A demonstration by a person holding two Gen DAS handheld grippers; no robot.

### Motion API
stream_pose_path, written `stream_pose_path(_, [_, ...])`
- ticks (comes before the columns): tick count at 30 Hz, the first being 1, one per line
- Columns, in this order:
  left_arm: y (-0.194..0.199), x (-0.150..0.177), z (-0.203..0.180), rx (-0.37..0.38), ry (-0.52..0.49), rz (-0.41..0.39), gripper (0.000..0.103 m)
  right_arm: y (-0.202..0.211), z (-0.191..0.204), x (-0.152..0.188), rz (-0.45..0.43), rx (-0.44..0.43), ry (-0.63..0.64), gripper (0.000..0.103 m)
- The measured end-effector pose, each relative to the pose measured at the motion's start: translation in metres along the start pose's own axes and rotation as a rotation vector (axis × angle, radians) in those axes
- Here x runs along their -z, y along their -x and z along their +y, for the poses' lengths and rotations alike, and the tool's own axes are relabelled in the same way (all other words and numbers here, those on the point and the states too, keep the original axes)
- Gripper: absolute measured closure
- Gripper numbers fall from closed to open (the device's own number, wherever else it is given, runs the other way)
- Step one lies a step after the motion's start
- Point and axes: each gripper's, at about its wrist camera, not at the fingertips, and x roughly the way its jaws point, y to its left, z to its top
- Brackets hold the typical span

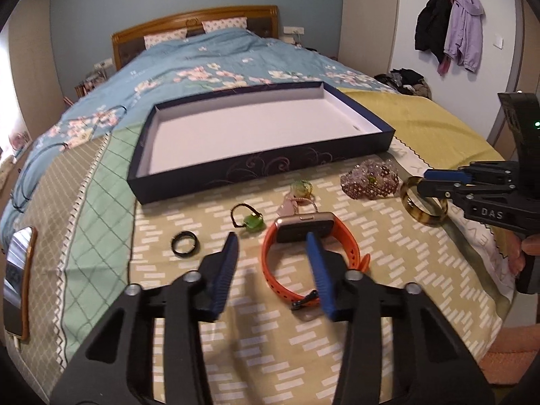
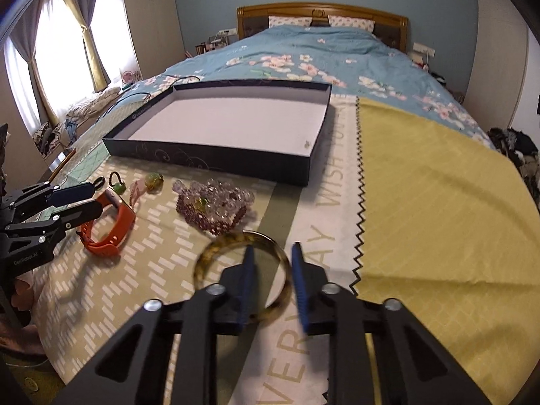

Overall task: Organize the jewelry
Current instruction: 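Grasp the orange watch band with the left tool while the right tool grasps the tortoiseshell bangle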

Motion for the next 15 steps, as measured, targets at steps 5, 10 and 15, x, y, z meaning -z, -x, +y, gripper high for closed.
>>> stream_pose_path(5, [-0.005, -0.001, 0.002, 0.017, -0.005, 0.044, 0.067, 0.000, -0.003, 0.000, 0.007, -0.012, 0.003, 0.097])
stream_pose_path(10, [-0.014, -0.003, 0.008, 0.035, 0.013, 0.075, 0.080, 0.001, -0.004, -0.001, 0.005, -0.029, 0.004, 0.097])
stream_pose_path(15, [-0.013, -0.005, 0.007, 0.038, 0.004, 0.083, 0.093, 0.009, -0.006, -0.006, -0.026, -0.061, -0.009, 0.097])
